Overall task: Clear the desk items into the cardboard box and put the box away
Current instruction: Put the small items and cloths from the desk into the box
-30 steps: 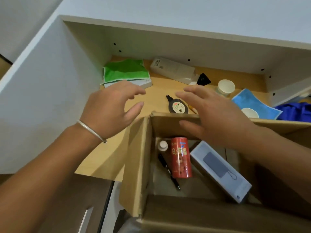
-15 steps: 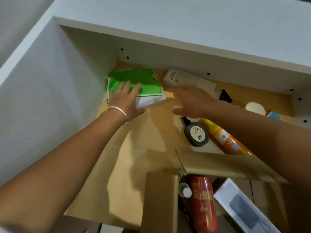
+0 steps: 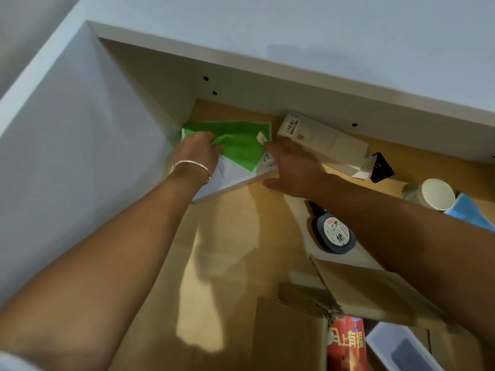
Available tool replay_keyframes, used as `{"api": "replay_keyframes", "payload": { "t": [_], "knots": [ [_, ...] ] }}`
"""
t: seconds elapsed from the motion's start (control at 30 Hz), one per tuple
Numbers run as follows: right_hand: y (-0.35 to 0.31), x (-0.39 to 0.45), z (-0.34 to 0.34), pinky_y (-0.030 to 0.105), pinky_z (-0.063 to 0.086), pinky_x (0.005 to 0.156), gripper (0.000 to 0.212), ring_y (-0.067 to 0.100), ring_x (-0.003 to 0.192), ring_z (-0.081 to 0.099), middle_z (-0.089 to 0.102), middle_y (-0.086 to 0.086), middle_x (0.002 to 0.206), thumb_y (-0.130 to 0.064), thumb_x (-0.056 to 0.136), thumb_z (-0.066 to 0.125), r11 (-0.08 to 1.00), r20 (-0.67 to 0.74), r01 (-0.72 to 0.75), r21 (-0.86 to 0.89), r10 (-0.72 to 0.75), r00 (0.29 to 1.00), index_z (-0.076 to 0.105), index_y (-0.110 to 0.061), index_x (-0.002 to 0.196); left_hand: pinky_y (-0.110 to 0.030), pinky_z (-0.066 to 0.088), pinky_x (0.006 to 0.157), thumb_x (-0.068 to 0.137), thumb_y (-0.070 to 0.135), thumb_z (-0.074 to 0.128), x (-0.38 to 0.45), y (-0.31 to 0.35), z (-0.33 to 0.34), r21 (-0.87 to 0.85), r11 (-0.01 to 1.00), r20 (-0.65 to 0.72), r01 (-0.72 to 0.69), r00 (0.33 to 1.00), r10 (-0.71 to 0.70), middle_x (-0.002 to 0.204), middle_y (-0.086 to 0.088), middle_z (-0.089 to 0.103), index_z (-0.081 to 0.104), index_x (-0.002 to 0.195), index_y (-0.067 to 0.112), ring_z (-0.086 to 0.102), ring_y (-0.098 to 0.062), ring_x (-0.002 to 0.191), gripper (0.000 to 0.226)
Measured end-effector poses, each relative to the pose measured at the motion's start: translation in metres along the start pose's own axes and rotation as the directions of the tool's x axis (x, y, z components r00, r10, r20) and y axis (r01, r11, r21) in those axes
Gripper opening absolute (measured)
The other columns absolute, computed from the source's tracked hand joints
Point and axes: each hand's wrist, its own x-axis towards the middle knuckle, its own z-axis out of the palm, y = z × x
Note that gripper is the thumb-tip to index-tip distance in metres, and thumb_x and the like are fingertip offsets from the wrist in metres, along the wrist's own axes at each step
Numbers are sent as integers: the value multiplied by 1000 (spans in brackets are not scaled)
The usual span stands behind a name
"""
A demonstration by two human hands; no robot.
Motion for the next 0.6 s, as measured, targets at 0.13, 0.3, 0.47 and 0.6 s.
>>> {"api": "replay_keyframes", "payload": {
  "t": [0.13, 0.3, 0.47, 0.6],
  "knots": [
    [-5, 11, -4, 40, 43, 90, 91, 30, 121, 43, 36, 7, 142, -45, 67, 79, 998, -7, 38, -55, -39, 999, 31, -25, 141, -38, 48, 77, 84, 8, 49, -15, -21, -12, -151, 987, -259, -46, 966, 6, 102, -12, 67, 62, 108, 24, 61, -37, 93, 32],
    [-16, 30, -8, 41, 38, 100, 99, 28, 130, 34, 30, 7, 149, -42, 60, 85, 964, 125, 181, -196, -159, 979, 33, -21, 142, -23, 42, 88, 70, -9, 41, -51, -34, -30, -257, 950, -425, -180, 903, 56, 103, -14, 65, 73, 101, 13, 61, -29, 95, 49],
    [-25, 33, -7, 38, 37, 98, 83, 31, 123, 42, 40, 12, 141, -34, 69, 80, 946, 188, 179, -272, -130, 974, 42, -10, 139, -26, 45, 91, 67, -1, 38, -77, -40, -48, -344, 932, -386, -113, 922, -31, 99, -13, 66, 74, 85, 8, 62, -28, 94, 41],
    [-24, 14, -16, 33, 43, 77, 77, 29, 102, 52, 49, 10, 117, -41, 61, 82, 955, 178, 147, -259, -102, 979, 48, -18, 127, -26, 46, 89, 73, 20, 48, -95, -28, -62, -404, 914, -324, -38, 940, -104, 99, -6, 63, 72, 83, 12, 60, -21, 93, 27]
  ]
}}
